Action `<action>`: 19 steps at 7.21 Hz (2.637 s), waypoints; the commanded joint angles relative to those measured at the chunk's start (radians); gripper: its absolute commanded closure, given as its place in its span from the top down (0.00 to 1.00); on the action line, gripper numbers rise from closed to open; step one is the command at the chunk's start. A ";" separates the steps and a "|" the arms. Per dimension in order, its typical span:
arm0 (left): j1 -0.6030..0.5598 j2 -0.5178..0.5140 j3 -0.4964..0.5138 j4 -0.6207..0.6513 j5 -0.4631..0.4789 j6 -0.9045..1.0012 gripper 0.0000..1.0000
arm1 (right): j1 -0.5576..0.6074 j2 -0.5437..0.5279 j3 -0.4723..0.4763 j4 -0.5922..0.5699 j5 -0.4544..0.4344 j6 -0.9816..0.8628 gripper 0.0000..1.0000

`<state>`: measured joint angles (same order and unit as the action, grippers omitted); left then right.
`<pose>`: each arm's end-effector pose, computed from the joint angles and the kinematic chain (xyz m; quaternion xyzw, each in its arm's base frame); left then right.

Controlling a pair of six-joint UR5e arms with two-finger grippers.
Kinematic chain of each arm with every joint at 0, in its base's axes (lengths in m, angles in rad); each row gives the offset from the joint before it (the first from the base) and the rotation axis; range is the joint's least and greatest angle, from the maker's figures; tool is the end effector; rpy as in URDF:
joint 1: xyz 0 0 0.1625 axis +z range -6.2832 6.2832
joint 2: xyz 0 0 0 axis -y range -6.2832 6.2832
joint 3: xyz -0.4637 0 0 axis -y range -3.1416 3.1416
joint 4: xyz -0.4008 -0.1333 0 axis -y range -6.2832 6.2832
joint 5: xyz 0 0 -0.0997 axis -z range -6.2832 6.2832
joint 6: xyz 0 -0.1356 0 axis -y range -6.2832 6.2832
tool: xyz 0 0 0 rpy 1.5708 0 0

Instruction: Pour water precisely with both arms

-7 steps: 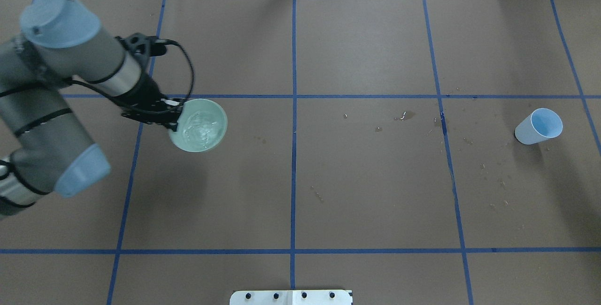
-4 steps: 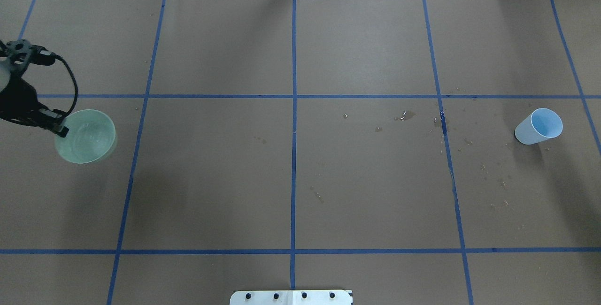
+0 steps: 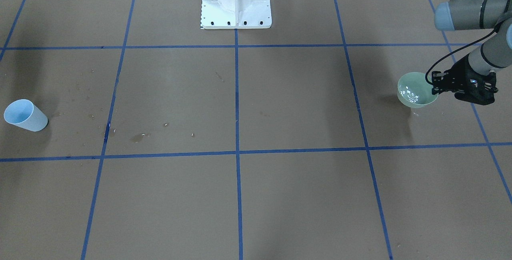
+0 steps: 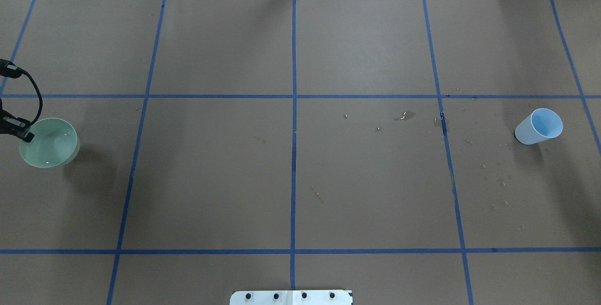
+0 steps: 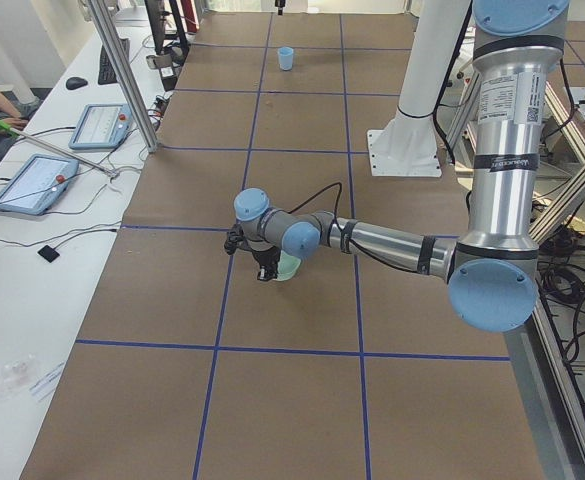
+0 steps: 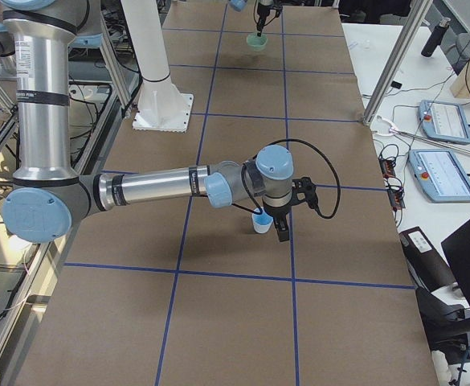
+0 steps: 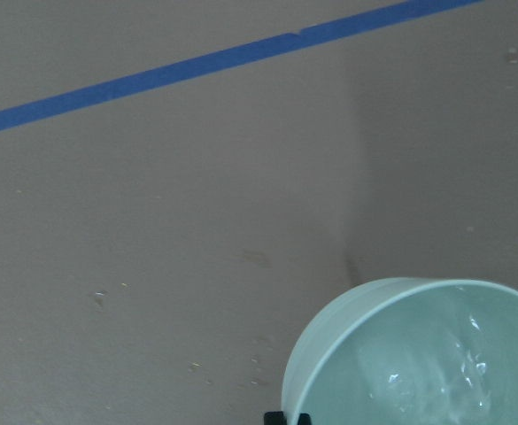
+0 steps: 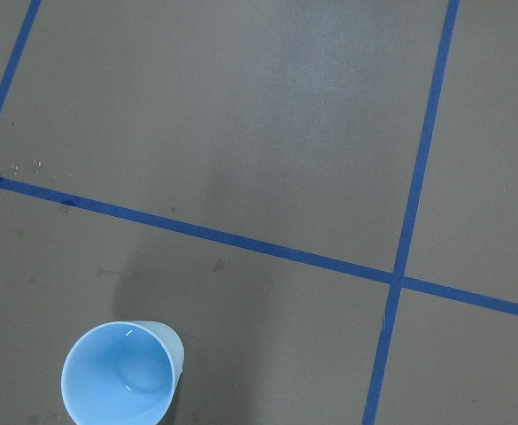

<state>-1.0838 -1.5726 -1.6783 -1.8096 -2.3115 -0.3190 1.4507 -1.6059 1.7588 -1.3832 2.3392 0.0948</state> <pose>0.2097 -0.4854 0.6425 0.0087 0.3912 0.1395 0.9096 -0.0219 -0.5074 0.6235 0.1166 -0.3841 -0.0751 0.9128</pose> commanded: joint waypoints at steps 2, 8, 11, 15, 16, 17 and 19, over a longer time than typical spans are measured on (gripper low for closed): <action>-0.004 -0.010 0.057 -0.020 0.001 0.004 0.06 | -0.001 0.000 -0.001 0.001 0.000 0.000 0.99; -0.074 -0.013 0.055 -0.022 -0.006 0.008 0.99 | -0.001 0.000 -0.004 0.001 -0.004 0.000 0.99; -0.273 -0.009 0.025 -0.007 -0.022 0.044 0.99 | 0.000 -0.017 -0.050 0.022 -0.009 -0.017 0.99; -0.449 -0.017 0.054 0.232 -0.032 0.293 0.99 | 0.000 0.020 -0.059 -0.078 0.006 0.000 0.99; -0.450 -0.017 0.046 0.240 -0.034 0.290 0.99 | 0.000 0.058 -0.058 -0.159 0.008 0.000 0.99; -0.449 -0.036 0.046 0.280 -0.040 0.282 0.99 | 0.000 0.078 -0.058 -0.207 0.008 -0.001 0.99; -0.450 -0.073 0.046 0.368 -0.042 0.291 0.99 | 0.000 0.080 -0.062 -0.217 0.009 0.000 0.99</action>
<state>-1.5330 -1.6322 -1.6321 -1.4805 -2.3509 -0.0312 1.4511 -1.5316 1.6992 -1.5829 2.3479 0.0947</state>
